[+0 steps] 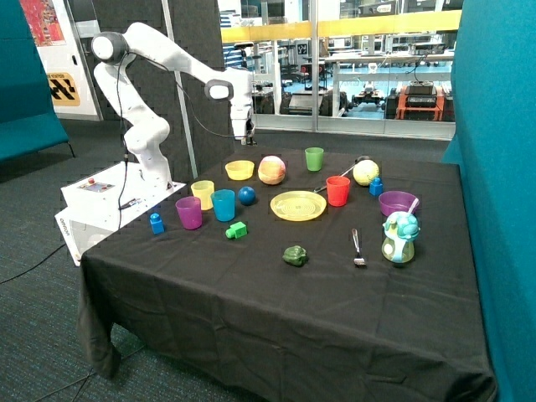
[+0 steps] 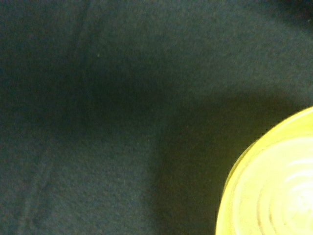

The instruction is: Place the bowl on the plate and the cup in the bowl matching the color

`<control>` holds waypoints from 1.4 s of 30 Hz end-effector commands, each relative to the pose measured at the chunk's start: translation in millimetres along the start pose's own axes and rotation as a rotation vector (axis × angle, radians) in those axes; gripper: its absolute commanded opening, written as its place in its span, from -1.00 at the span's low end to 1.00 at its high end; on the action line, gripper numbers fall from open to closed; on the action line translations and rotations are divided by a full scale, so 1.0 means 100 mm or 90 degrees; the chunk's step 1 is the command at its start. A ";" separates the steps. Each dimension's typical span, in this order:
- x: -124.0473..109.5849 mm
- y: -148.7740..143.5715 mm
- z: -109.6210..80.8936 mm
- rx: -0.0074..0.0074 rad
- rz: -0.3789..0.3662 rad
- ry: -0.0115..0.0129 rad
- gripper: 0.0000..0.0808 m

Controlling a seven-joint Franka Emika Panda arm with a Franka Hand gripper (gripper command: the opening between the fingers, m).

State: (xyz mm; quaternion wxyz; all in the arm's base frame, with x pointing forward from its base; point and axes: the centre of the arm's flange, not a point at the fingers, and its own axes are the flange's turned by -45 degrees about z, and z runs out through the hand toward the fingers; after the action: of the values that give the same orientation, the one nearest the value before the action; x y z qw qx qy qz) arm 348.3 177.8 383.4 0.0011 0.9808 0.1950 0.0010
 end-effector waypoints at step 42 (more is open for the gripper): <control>-0.22 0.10 0.51 0.0017 -0.176 -0.0007 0.45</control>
State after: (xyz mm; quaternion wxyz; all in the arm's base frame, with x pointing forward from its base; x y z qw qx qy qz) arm 331.2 155.1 343.6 -0.0021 0.9538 0.3005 0.0018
